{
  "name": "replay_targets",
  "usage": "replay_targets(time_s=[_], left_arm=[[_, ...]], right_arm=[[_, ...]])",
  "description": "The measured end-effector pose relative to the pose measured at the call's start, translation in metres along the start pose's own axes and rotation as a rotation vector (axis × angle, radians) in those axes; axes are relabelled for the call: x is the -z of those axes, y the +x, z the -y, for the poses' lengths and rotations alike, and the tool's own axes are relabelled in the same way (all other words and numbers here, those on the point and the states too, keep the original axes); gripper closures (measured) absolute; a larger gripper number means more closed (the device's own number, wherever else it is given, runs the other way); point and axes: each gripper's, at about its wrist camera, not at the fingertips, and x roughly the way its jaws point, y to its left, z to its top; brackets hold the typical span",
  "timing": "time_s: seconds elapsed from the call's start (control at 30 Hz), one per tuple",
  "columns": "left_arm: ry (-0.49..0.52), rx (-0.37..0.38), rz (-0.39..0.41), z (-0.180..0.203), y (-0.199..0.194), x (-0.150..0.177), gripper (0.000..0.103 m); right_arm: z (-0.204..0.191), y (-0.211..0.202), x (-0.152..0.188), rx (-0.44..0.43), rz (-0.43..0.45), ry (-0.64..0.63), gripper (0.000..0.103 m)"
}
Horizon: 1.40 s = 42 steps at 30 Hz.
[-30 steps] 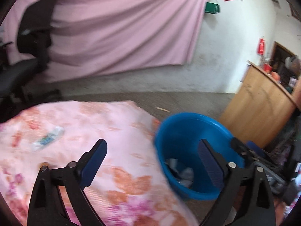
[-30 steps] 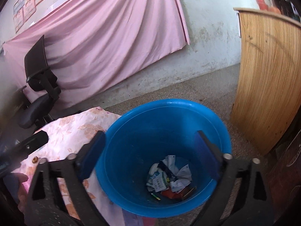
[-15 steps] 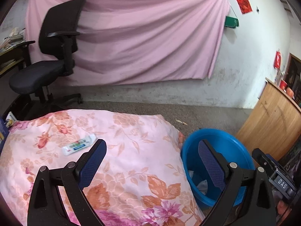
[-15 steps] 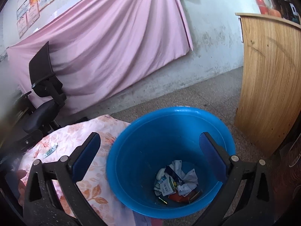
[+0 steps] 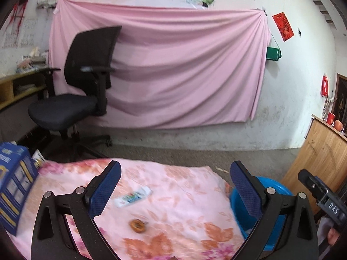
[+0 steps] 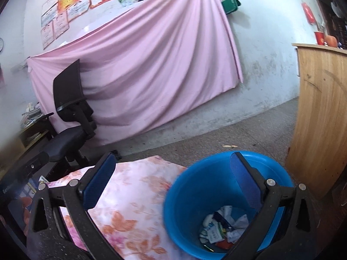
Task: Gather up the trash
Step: 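Move both tools back over the bed toward the toothpaste tube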
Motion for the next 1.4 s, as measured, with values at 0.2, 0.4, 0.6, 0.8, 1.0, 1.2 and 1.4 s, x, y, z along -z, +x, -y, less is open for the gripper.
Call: replay_targets(time_s=[0.2, 0.4, 0.6, 0.8, 1.0, 1.2, 1.4], left_arm=[[0.004, -0.05, 0.096, -0.031, -0.021, -0.003, 0.002], [0.03, -0.121, 0.147, -0.064, -0.037, -0.008, 0.002], [0.021, -0.183, 0.224, -0.101, -0.058, 0.001, 0.002], [0.02, -0.19, 0.254, -0.129, -0.068, 0.01, 0.002], [0.04, -0.185, 0.193, -0.151, -0.064, 0.016, 0.002], [0.042, -0.152, 0.087, -0.164, -0.049, 0.026, 0.002], [0.049, -0.113, -0.061, -0.166, -0.021, 0.034, 0.002]], right_arm=[[-0.039, -0.003, -0.003, -0.072, 0.062, -0.055, 0.0], [-0.081, -0.005, -0.003, -0.134, 0.12, -0.107, 0.0], [-0.115, -0.011, 0.002, -0.185, 0.198, -0.163, 0.0], [-0.151, -0.015, 0.016, -0.141, 0.285, -0.266, 0.0], [-0.171, 0.006, 0.028, -0.113, 0.197, -0.334, 0.0], [-0.173, 0.039, 0.04, -0.139, -0.005, -0.34, 0.0], [-0.174, 0.069, 0.057, -0.134, -0.205, -0.347, 0.0]])
